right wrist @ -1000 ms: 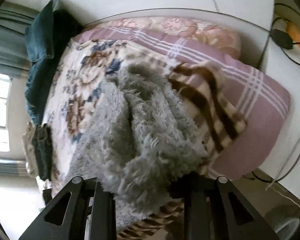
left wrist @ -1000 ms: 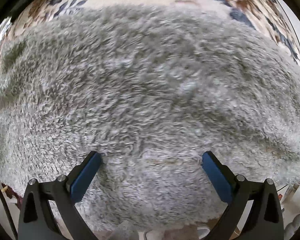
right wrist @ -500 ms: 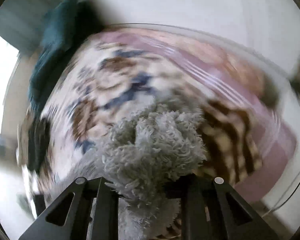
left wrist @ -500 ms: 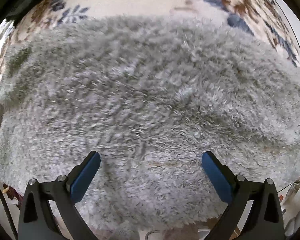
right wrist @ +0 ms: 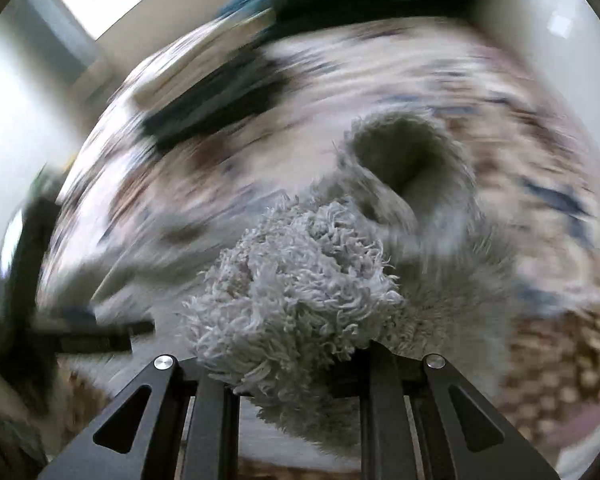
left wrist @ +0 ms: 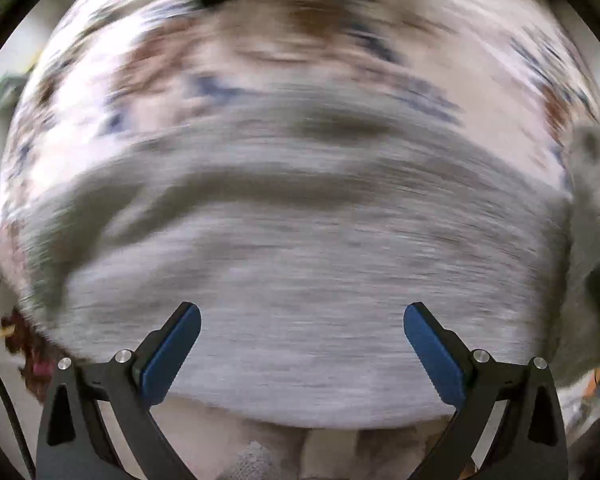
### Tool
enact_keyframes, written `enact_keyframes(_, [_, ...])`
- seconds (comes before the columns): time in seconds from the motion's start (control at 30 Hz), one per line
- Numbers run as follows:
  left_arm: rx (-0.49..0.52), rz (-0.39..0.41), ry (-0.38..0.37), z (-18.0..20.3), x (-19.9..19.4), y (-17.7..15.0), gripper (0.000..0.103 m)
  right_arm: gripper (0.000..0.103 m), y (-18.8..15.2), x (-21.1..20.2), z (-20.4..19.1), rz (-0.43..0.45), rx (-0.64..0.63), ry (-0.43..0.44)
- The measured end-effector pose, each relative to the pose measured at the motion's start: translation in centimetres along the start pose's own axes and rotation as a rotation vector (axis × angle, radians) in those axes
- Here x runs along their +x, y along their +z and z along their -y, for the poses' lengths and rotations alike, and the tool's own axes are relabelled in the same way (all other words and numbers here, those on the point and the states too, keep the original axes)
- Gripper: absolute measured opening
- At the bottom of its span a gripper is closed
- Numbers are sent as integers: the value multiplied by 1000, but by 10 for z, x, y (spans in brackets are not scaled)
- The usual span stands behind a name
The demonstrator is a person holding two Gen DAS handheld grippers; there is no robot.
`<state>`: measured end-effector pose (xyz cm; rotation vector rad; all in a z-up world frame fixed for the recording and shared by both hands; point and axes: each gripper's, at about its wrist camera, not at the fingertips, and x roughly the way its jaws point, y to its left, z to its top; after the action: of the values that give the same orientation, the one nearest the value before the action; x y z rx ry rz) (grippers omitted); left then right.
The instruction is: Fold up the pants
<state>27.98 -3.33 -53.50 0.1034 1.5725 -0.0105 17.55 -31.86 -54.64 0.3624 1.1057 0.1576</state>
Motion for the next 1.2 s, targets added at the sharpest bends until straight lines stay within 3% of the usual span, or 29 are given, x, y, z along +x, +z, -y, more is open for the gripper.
enact_keyframes(0.03, [-46,5,14,-37,-2,0,103,18,-5,17,-29,-39,-58,16])
enact_keyframes(0.13, [-113,16,52,-96,-3,0,103,21,-28,69,-106,-206,-229,21])
enact_keyframes(0.2, [-132,23,57,-119,-3,-1,103,25,-37,92,-124,-302,-208,39])
enact_keyframes(0.23, [-130,23,45,-130,-2,4,103,33,-37,94,-124,-322,-167,58])
enact_keyframes(0.27, [-124,25,19,-134,-3,7,103,56,-35,93,-121,-338,-111,81])
enact_keyframes(0.33, [-101,44,-38,-129,-7,19,103,83,-28,77,-105,-332,29,181])
enact_keyframes(0.4, [-76,57,-119,-111,-14,28,103,84,-22,48,-79,-274,166,251])
enact_keyframes(0.47, [-55,55,-203,-90,-18,35,103,84,-18,23,-52,-233,273,262])
enact_keyframes(0.57, [-14,37,-312,-55,-13,45,103,84,-19,-5,6,-209,423,126])
enact_keyframes(0.67, [22,-25,-359,-10,7,52,103,84,-21,-6,52,-234,493,-14])
enact_keyframes(0.73, [43,-62,-364,14,24,56,102,84,-23,3,83,-246,546,-28])
enact_keyframes(0.77, [68,-91,-393,28,40,59,82,84,-24,10,98,-261,576,-21])
enact_keyframes(0.8, [79,-124,-411,37,57,60,27,84,-26,19,108,-274,602,-6])
enact_keyframes(0.83, [78,-152,-434,39,64,58,18,84,-28,27,119,-292,620,13])
enact_keyframes(0.87, [57,-169,-443,38,72,56,15,84,-29,37,125,-313,630,15])
enact_keyframes(1.0, [26,-53,-384,6,48,49,9,84,-31,74,134,-379,610,21])
enact_keyframes(1.13, [-42,-105,-360,-6,72,44,9,84,-27,94,124,-413,559,15])
enact_keyframes(1.2, [-42,-84,-341,-5,68,45,14,84,-21,96,115,-417,536,-10])
